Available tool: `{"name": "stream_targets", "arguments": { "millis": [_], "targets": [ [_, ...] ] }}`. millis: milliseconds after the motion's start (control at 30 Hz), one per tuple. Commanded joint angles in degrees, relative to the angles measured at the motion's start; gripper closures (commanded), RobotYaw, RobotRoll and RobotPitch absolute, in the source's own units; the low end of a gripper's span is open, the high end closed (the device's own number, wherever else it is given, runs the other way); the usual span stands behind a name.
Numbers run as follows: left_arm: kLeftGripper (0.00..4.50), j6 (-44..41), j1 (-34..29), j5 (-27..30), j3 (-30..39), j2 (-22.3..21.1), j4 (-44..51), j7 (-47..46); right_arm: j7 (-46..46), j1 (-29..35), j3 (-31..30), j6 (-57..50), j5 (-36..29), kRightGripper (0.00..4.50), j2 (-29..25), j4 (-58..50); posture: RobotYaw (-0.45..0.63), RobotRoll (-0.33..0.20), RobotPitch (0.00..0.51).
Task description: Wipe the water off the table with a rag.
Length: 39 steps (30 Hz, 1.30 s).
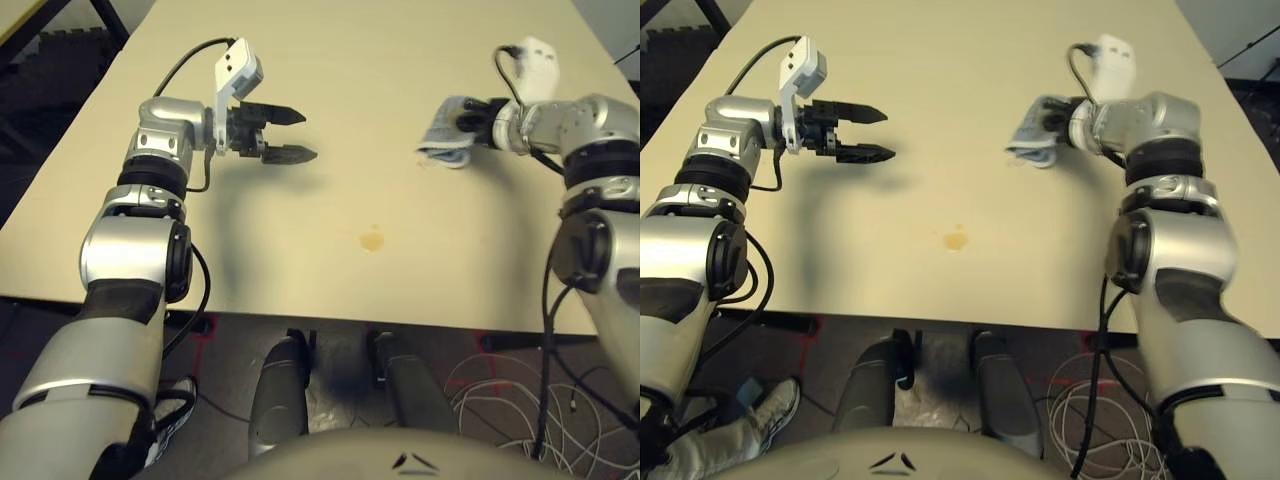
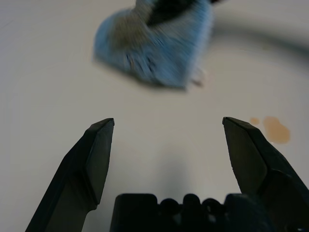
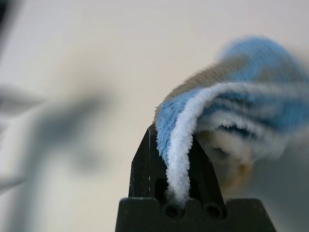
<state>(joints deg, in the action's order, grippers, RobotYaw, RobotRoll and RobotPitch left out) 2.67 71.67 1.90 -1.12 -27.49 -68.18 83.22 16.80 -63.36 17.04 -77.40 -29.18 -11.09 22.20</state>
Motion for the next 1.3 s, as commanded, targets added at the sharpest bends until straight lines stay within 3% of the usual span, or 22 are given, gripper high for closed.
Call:
{"name": "stream_targets", "arguments": {
  "millis": [33, 167, 300, 433, 567, 700, 1000, 1167, 1300],
  "targets": [
    [0.0, -0.15, 0.1, -0.3, -0.12, -0.2, 0.03, 0.39, -4.19, 8.97, 0.51, -14.28, -5.16, 4.48, 8.18, -21.27, -0.02, 0.0, 0.231],
    [0.0, -0.39, -0.78, -0.2, -0.16, -0.36, 0.42, 0.89, -8.33, 22.76, -3.71, -15.1, -10.41, 4.48, 11.39, -31.99, -0.01, 0.0, 0.247],
    [0.0, -0.65, -1.34, -0.12, -0.25, -0.52, 0.67, 1.24, -11.98, 27.47, -2.83, -15.1, -8.95, 4.48, 9.35, -32.15, -0.02, 0.0, 0.256],
    [0.0, -0.75, -1.27, -0.18, -0.24, -0.32, 0.65, 1.14, -12.58, 27.48, -1.2, -15.1, -6.1, 4.48, 2.79, -29.04, -0.02, 0.0, 0.257],
    [0.0, -0.77, -1.11, -0.1, -0.21, -0.03, 0.7, 1.24, -11.4, 28.56, -0.62, -15.1, -7.72, 4.48, -4.73, -28.5, -0.03, 0.0, 0.257],
    [0.0, -0.46, -1.13, -0.19, -0.21, 0.23, 0.4, 1.02, -11.0, 34.39, -1.11, -15.1, -14.27, 4.48, -12.4, -33.16, -0.05, 0.0, 0.26],
    [0.0, -0.21, -0.8, -0.21, -0.19, 1.17, -0.01, 0.9, -14.58, 50.86, 1.9, -15.1, -36.77, 4.48, -31.34, -39.38, -0.08, 0.0, 0.261],
    [0.0, -0.03, -0.81, -0.2, -0.15, 1.49, -0.14, 0.93, -18.29, 54.74, 6.68, -15.1, -36.54, 4.48, -37.76, -35.0, -0.09, 0.0, 0.259],
    [0.0, 0.06, -0.81, -0.25, -0.19, 1.79, -0.24, 0.9, -19.29, 55.36, 6.77, -15.1, -33.29, 4.48, -41.63, -31.81, -0.09, 0.0, 0.257]
  ]
}}
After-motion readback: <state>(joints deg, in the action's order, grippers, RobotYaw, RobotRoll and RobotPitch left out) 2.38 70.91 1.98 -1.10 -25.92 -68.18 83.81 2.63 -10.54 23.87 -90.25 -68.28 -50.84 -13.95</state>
